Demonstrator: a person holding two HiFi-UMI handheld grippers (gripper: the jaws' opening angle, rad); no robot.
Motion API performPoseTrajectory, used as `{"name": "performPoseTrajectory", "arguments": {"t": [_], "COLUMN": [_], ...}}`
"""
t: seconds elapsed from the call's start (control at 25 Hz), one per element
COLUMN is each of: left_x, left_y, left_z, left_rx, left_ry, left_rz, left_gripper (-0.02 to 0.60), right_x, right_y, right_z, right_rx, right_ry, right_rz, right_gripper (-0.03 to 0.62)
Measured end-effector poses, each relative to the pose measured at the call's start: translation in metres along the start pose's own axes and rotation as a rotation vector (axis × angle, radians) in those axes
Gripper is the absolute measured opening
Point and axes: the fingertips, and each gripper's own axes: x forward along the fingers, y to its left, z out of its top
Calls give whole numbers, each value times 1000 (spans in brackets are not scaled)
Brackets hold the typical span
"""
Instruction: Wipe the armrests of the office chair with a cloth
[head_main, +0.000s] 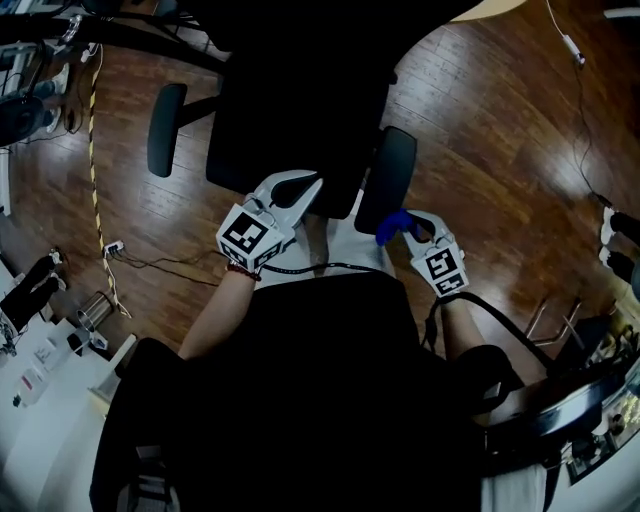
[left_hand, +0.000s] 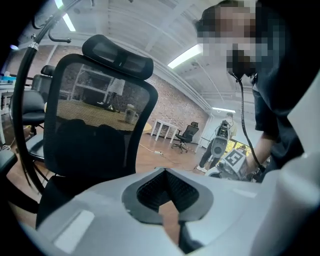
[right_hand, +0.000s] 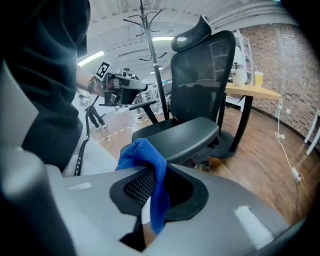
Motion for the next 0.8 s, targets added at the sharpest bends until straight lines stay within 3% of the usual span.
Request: {"name": "performPoseTrajectory", "arguments": {"t": [0.08, 0.24, 0.44, 0.56, 0.72, 0.8], "left_x": [2, 6, 7, 3, -21, -36], "left_y": [7, 10, 5, 6, 18, 30], "left_z": [2, 0, 1, 3, 8, 4], "left_rx": [-15, -27, -16, -14, -12, -7], "left_ry": [-7, -8, 0, -4, -24, -13], "left_rz": [21, 21, 1, 6, 34, 12], "left_gripper": [6, 6, 6, 6, 6, 6], "right_x": [-1, 1, 20, 17, 11, 13], "right_y": [-15, -83, -145, -139, -81, -51], "right_z": [4, 26, 68, 70, 58, 54], "right_rx": [-48, 38, -7, -51, -101, -98], "right_ry": [7, -44, -61, -37, -14, 10], "right_rz": [-10, -184, -293, -293, -252, -254], "right_gripper": [49, 49, 49, 48, 48, 48]}}
